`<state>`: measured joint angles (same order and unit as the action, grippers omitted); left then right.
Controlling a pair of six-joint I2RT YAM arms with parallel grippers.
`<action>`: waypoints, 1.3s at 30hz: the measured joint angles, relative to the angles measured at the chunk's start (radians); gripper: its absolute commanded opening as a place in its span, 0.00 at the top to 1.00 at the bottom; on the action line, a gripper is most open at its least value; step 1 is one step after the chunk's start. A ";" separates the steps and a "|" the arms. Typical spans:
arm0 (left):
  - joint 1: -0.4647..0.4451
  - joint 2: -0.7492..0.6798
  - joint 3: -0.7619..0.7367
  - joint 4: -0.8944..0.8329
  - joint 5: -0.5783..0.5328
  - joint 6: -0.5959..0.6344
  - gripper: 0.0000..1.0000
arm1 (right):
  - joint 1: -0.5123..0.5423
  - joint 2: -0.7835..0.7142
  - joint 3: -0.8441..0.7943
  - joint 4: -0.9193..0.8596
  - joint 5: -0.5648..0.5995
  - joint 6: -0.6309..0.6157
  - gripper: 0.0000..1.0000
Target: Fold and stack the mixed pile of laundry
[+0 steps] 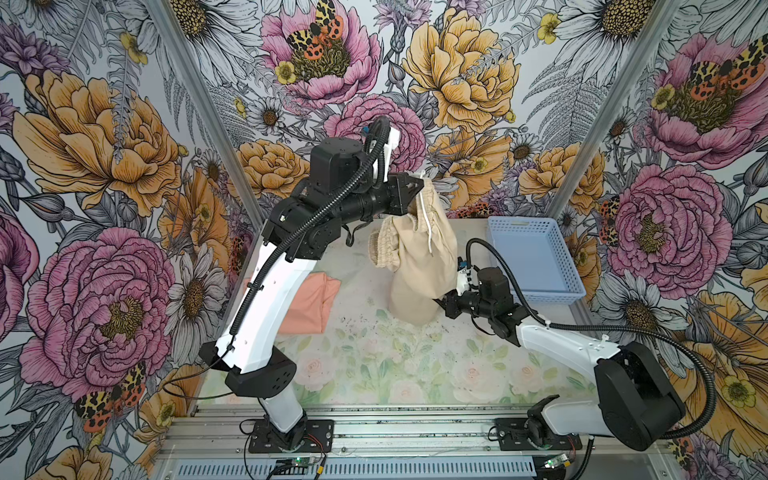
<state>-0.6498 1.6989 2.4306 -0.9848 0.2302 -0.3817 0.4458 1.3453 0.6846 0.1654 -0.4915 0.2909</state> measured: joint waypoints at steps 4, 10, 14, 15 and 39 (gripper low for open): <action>0.031 -0.012 -0.016 0.000 0.003 0.000 1.00 | -0.033 -0.075 0.024 -0.134 0.066 -0.039 1.00; 0.090 0.043 0.047 -0.006 0.056 0.001 1.00 | -0.208 -0.225 0.128 -0.353 0.191 -0.100 1.00; 0.106 0.174 0.194 0.002 0.113 0.000 1.00 | -0.260 -0.320 0.205 -0.475 0.273 -0.130 1.00; 0.109 0.203 0.221 0.002 0.129 -0.001 1.00 | -0.264 -0.345 0.224 -0.508 0.287 -0.135 1.00; 0.420 -0.688 -1.408 0.347 0.302 -0.043 1.00 | -0.031 -0.727 0.023 -0.969 0.064 0.217 0.46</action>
<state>-0.2295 1.0107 1.0225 -0.6376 0.5323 -0.4244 0.4152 0.6178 0.7078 -0.8040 -0.4271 0.5079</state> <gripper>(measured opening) 0.052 0.526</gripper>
